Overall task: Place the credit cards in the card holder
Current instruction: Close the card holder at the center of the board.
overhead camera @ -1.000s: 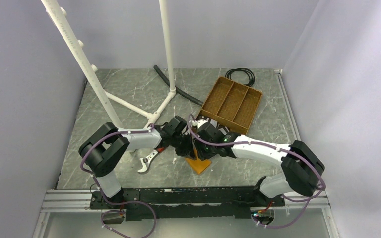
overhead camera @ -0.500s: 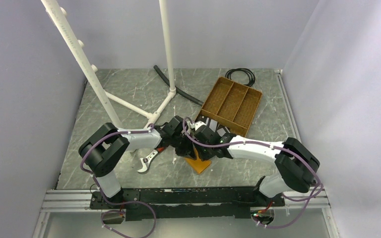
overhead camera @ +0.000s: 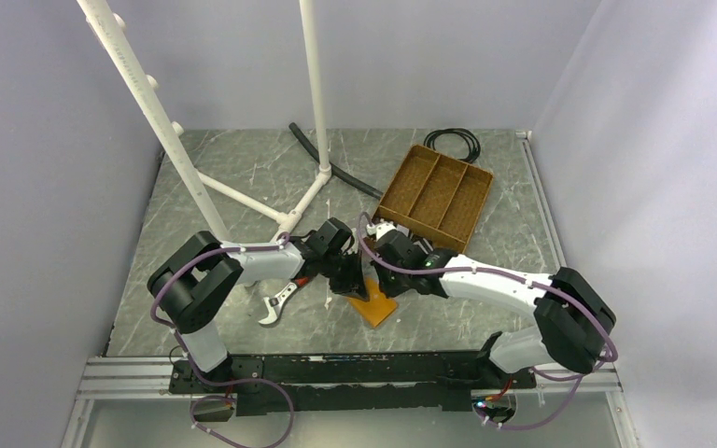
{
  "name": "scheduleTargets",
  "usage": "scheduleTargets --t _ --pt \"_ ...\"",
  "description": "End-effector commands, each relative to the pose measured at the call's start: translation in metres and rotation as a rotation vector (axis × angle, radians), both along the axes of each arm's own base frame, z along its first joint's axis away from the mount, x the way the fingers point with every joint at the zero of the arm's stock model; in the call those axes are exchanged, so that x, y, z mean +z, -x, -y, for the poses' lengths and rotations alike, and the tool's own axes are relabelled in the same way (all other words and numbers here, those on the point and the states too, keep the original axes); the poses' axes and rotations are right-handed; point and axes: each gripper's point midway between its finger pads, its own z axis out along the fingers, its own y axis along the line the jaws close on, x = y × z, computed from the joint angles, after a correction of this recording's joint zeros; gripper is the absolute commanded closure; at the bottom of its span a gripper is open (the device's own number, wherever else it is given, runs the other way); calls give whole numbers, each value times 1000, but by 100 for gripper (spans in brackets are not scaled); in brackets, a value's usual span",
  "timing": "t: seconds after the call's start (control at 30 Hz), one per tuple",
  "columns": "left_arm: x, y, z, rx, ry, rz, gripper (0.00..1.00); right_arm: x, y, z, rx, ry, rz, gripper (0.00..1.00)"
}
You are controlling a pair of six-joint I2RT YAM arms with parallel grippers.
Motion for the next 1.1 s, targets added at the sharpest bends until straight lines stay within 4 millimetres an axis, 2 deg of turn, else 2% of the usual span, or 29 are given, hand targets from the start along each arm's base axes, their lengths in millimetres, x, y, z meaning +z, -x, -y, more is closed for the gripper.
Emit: scheduleTargets --t 0.0,0.17,0.37,0.67,1.07 --pt "-8 6 -15 19 -77 -8 100 8 0 -6 0 -115 -47 100" --pt "-9 7 -14 15 -76 -10 100 6 3 -8 21 -232 -148 100" --pt "-8 6 -14 13 -77 -8 100 1 9 -17 64 -280 -219 98" --pt "-10 7 -14 8 -75 -13 100 -1 4 -6 13 -272 -203 82" --pt "-10 7 -14 3 -74 -11 100 5 -3 -1 -15 -285 -185 77"
